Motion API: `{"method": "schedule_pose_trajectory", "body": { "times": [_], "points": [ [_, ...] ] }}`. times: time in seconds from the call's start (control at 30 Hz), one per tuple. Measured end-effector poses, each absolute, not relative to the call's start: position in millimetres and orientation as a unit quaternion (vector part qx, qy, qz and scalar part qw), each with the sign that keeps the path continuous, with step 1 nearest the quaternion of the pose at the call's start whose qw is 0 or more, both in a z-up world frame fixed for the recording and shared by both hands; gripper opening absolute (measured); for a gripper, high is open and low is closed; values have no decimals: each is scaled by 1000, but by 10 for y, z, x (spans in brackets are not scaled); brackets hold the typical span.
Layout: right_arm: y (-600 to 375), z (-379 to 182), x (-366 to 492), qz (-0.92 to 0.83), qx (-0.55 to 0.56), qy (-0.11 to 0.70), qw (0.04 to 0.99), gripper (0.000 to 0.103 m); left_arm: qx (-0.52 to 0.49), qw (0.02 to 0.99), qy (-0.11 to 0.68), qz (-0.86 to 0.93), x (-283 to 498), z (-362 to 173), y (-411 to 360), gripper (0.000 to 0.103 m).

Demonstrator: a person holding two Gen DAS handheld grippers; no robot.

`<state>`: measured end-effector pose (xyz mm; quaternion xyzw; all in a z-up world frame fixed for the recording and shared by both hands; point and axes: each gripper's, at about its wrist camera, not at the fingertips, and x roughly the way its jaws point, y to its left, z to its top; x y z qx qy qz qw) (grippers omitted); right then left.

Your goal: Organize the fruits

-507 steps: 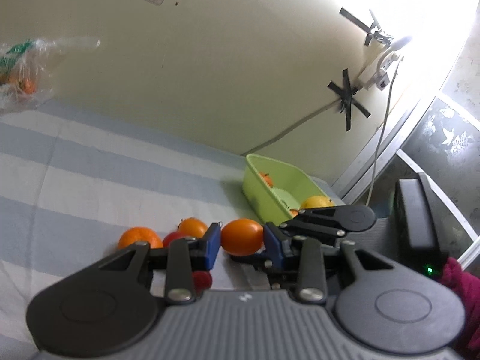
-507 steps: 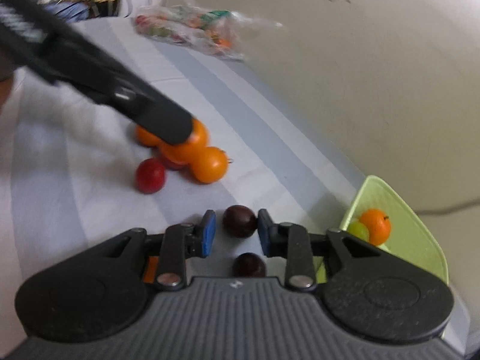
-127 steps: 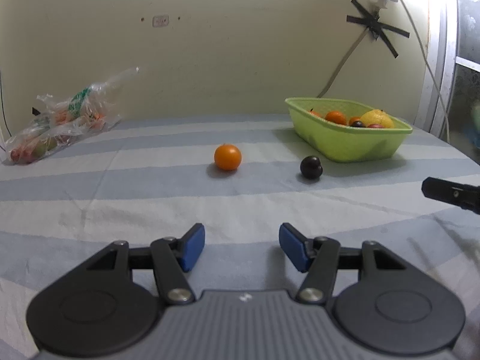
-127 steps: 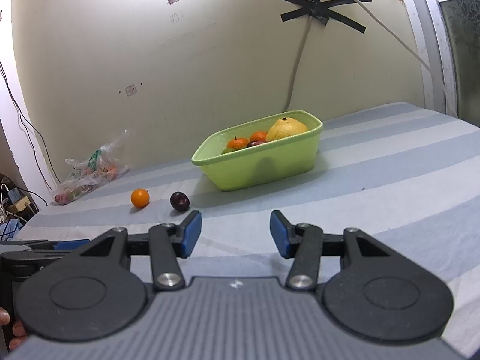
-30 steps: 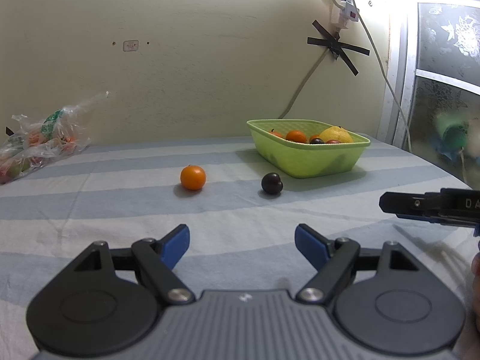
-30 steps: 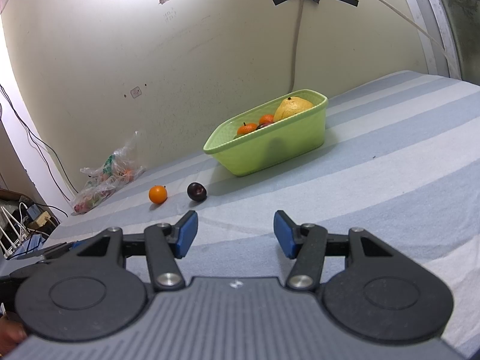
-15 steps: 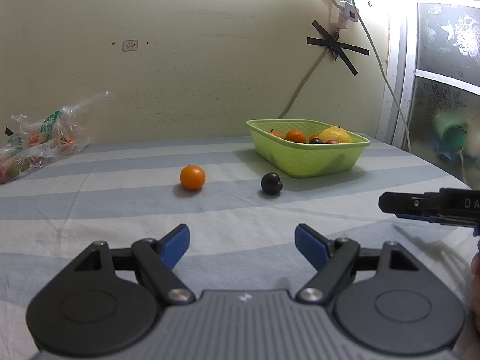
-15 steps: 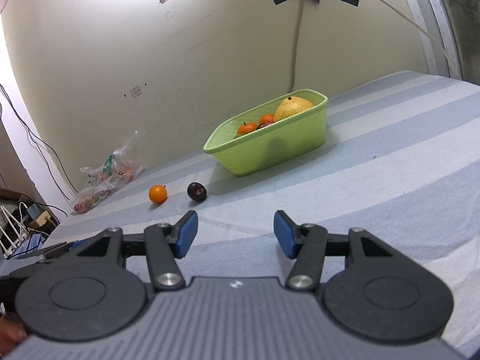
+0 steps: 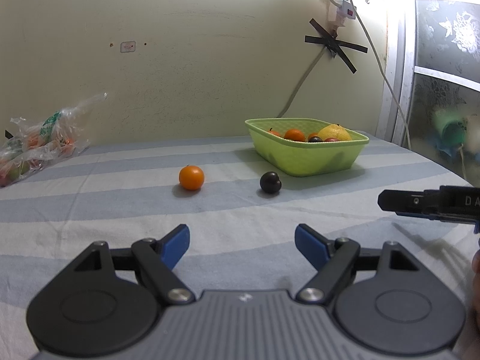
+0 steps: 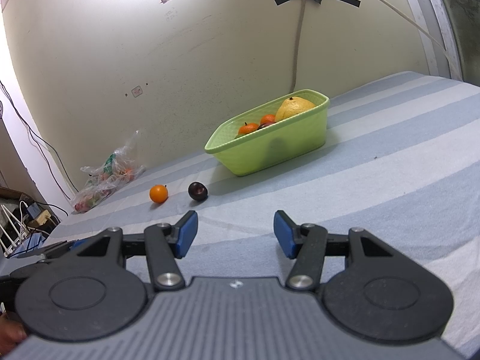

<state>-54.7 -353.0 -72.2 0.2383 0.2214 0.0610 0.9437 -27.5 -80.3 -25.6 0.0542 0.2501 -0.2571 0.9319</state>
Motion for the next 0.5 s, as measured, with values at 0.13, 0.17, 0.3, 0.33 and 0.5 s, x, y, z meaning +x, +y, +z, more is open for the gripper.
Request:
{"method": "schedule_pose_trajectory", "body": {
  "times": [0.13, 0.17, 0.3, 0.33, 0.5],
  "points": [
    [-3524, -721, -551, 60, 238, 221, 944, 58, 55, 932, 250, -258, -280, -259, -805, 80],
    [-3522, -720, -551, 61, 238, 221, 944, 58, 55, 932, 250, -258, -281, -259, -805, 80],
    [-3522, -716, -547, 62, 236, 222, 944, 58, 55, 932, 250, -258, -281, -258, -805, 80],
    [-3524, -715, -544, 63, 236, 222, 944, 58, 55, 932, 250, -258, -282, -258, -805, 80],
    [-3522, -714, -545, 63, 235, 222, 944, 58, 55, 932, 249, -257, -285, -259, -808, 80]
  ]
}}
